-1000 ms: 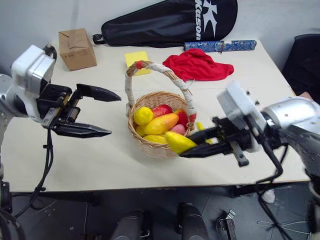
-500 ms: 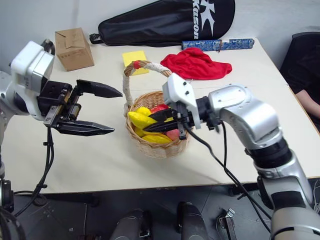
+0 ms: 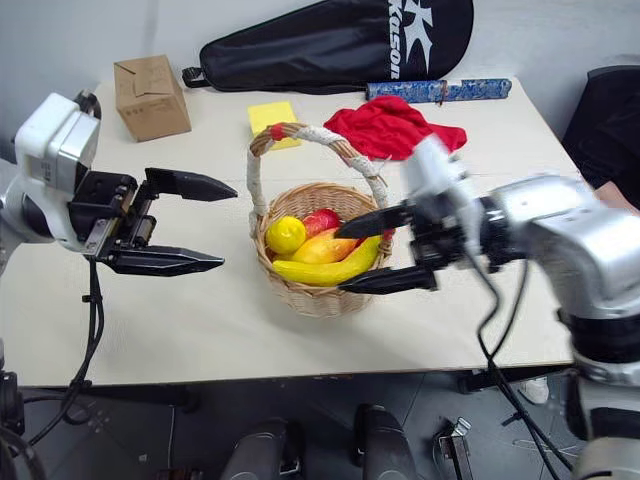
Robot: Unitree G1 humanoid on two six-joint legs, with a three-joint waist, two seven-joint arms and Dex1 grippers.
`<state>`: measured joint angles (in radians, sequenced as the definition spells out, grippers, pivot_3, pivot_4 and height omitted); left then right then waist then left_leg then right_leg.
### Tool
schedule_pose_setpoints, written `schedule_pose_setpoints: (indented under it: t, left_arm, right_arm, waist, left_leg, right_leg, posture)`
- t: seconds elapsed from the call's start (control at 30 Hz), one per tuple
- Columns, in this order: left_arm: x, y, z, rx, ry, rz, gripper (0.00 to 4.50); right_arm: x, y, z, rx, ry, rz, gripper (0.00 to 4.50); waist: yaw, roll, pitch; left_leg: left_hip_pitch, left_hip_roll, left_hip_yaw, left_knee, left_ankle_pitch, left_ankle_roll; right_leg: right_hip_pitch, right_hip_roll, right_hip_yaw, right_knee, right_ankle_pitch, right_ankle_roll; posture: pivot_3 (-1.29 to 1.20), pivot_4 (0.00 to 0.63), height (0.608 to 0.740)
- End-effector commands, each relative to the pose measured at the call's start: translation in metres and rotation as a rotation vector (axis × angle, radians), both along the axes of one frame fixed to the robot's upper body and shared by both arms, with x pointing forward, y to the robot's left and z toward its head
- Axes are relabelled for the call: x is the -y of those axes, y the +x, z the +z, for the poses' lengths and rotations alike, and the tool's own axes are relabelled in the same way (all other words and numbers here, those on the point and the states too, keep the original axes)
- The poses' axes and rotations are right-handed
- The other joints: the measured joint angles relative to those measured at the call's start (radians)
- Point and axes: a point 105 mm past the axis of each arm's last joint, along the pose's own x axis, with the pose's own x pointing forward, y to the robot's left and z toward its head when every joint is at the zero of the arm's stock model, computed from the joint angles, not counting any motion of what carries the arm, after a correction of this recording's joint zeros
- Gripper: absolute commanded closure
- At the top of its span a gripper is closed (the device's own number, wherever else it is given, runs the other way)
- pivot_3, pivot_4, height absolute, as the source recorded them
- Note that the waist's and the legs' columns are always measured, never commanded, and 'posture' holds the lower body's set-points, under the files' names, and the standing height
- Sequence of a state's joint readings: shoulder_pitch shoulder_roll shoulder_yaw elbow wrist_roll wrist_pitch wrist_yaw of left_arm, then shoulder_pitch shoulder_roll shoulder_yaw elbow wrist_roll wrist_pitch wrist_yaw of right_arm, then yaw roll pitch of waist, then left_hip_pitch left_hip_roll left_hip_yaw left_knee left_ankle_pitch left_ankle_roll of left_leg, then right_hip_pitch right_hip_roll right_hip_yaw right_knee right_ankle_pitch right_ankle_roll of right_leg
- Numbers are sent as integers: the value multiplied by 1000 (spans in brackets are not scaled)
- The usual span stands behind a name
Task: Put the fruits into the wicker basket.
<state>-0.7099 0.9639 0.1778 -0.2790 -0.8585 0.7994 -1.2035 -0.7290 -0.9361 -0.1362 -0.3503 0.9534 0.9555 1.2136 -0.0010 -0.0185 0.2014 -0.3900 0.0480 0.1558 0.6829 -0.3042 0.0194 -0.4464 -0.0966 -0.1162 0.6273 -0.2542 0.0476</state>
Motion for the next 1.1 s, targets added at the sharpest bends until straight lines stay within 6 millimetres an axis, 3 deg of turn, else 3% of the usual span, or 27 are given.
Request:
schedule_pose_setpoints:
  t: [0.03, 0.1, 0.2, 0.33, 0.5, 0.6, 0.87, 1.0, 1.1]
  left_arm:
    - [-1, -3, 8, 43, -2, -5, 0]
    - [0, -3, 9, 47, -5, -9, 0]
    - [3, -3, 9, 50, -7, -21, 0]
    - [6, 0, 10, 65, -18, -28, 0]
    - [10, 2, 12, 81, -22, -42, 0]
    - [12, 2, 13, 91, -26, -49, 0]
    - [11, 6, 12, 93, -40, -49, 0]
    - [13, 11, 11, 90, -55, -54, 0]
    - [15, 13, 12, 78, -77, -72, 0]
  right_arm:
    - [31, 19, 13, 21, 74, -269, 969]
    - [40, 37, 3, 35, 77, -417, 969]
    - [38, 53, -13, 1, 121, -528, 969]
    - [24, 66, -36, -51, 182, -582, 969]
    - [10, 74, -50, -99, 237, -594, 969]
    - [6, 76, -59, -111, 246, -608, 1558]
    - [10, 59, -49, -99, 312, -575, 4263]
    - [38, 50, -29, -33, 380, -629, 4315]
    - [79, 50, -13, 61, 388, -763, 4315]
  waist:
    - [-2, 0, 0]
    - [-2, 0, 0]
    - [-5, 0, 0]
    - [-2, 0, 0]
    - [-3, 0, 0]
    - [-3, 0, 0]
    - [-2, 0, 0]
    - [1, 0, 0]
    - [3, 0, 0]
  left_leg:
    - [1, 0, 0, 0, 0, 0]
    - [1, 0, 1, 0, 0, 0]
    - [1, 1, 1, 0, 0, -1]
    - [1, 1, 2, -1, 0, -2]
    - [1, 0, 3, -1, 0, -1]
    - [1, 0, 3, -1, 0, -1]
    - [1, 0, 3, -1, 0, -1]
    - [0, 0, 2, -1, 0, 0]
    - [0, -1, 3, -1, 0, 1]
  right_leg:
    - [0, 0, 0, 0, 0, 0]
    - [0, 0, 1, 0, 0, 0]
    - [0, 0, 2, 0, 0, 0]
    - [-1, 1, 2, 0, 0, 0]
    - [-1, 1, 3, 1, 0, 0]
    - [-1, 2, 3, 0, 0, 0]
    - [-1, 2, 3, 0, 0, 0]
    - [-1, 2, 2, 0, 0, 0]
    - [-1, 1, 3, -1, 1, 2]
  posture:
    - [0, 150, 740]
    - [0, 150, 740]
    - [0, 150, 740]
    - [0, 150, 740]
    - [0, 150, 740]
    - [0, 150, 740]
    - [0, 150, 740]
    - [0, 150, 740]
    - [0, 150, 740]
